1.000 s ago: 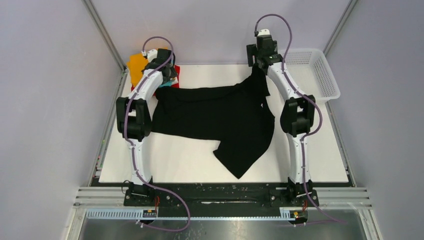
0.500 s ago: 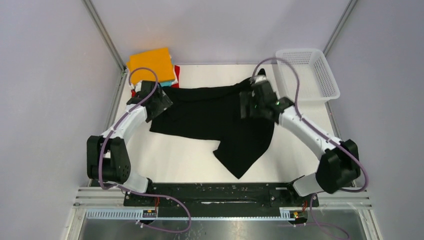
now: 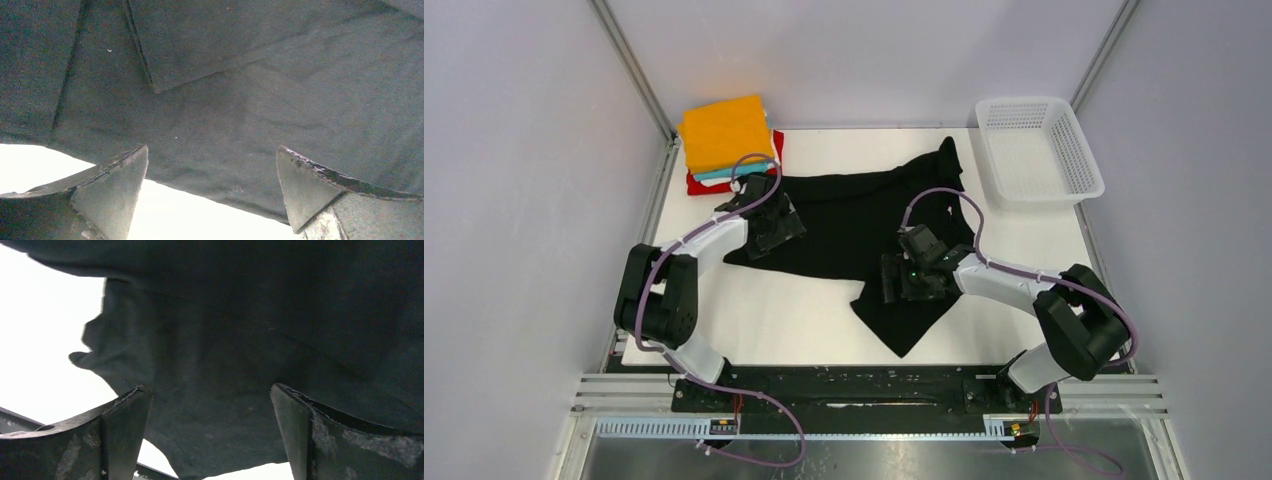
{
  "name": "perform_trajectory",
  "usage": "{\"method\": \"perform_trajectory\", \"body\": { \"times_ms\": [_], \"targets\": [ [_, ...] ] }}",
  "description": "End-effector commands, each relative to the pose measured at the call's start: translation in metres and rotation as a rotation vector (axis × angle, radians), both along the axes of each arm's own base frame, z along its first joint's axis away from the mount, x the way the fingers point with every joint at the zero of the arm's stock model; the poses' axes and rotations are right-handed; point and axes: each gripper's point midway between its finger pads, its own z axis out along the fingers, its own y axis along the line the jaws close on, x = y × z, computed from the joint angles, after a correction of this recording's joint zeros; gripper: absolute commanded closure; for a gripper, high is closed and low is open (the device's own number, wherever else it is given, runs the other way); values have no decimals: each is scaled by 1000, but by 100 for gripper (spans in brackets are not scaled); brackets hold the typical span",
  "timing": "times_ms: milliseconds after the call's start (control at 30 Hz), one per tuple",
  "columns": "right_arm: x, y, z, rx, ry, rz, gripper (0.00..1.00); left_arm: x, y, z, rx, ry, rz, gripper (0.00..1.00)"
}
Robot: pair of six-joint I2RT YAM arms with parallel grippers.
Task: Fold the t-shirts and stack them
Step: Flatten out the tshirt
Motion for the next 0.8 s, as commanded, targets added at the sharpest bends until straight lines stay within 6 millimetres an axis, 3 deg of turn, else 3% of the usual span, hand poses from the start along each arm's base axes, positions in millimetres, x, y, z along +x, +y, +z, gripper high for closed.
{"method": "perform_trajectory", "body": {
  "times_ms": [0,233,467,633,767],
  "targets": [
    [-1,-38,-21,-20,60,-166,0,10,6,-7,65,7,14,1],
    [-7,-106,-29,38,122,-401,0,0,20,-15,121,38,50,1],
    [-2,-114,-21,161,136,-481,1,1,33,-25,159,92,75,1],
    [1,-135,-19,111,98,-552,1,-22,85,-17,278,133,245,1],
    [-1,-136,-20,105,111,-548,0,-41,132,-13,278,142,419,1]
  ]
}}
